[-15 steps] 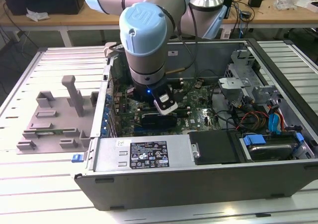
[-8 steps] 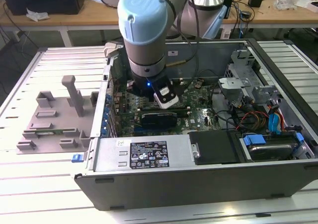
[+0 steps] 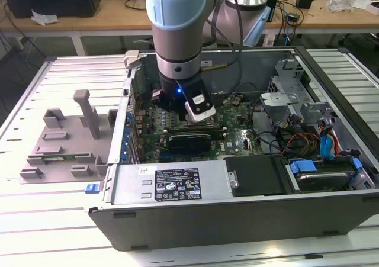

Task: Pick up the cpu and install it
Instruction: 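Install the second cpu locking lever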

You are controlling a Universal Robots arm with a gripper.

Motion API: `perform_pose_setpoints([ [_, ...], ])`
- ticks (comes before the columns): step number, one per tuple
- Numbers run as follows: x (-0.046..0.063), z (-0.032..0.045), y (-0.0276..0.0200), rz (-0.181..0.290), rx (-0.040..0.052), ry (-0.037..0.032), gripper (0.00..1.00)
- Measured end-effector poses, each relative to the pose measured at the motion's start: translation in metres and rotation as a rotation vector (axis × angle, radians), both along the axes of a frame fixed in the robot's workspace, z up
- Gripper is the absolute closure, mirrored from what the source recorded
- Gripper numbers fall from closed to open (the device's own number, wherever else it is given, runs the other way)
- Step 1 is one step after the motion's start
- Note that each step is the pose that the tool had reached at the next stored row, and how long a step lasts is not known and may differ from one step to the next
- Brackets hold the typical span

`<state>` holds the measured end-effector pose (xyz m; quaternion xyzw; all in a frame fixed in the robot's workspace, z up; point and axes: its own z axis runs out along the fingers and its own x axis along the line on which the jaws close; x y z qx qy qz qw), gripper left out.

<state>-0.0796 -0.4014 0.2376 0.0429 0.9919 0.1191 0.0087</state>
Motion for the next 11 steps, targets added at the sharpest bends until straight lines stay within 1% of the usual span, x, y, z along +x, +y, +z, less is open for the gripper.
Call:
perform_pose_setpoints([
  [1, 0.0, 0.0003, 0.0001, -0.004, -0.0218, 0.0016, 0.89],
  [3, 0.0, 0.0009, 0.0008, -0.005, -0.054, 0.0025, 0.89],
  [4, 0.001, 0.001, 0.0036, -0.005, -0.07, 0.0024, 0.89],
  [5, 0.001, 0.0009, 0.0075, -0.005, -0.0772, 0.0024, 0.89],
  [6, 0.003, 0.0009, 0.009, -0.005, -0.0777, 0.0024, 0.89],
  [8, 0.01, 0.0008, 0.0102, -0.005, -0.0778, 0.0024, 0.89],
  [11, 0.031, 0.0005, 0.0114, -0.005, -0.0778, 0.0027, 0.89],
])
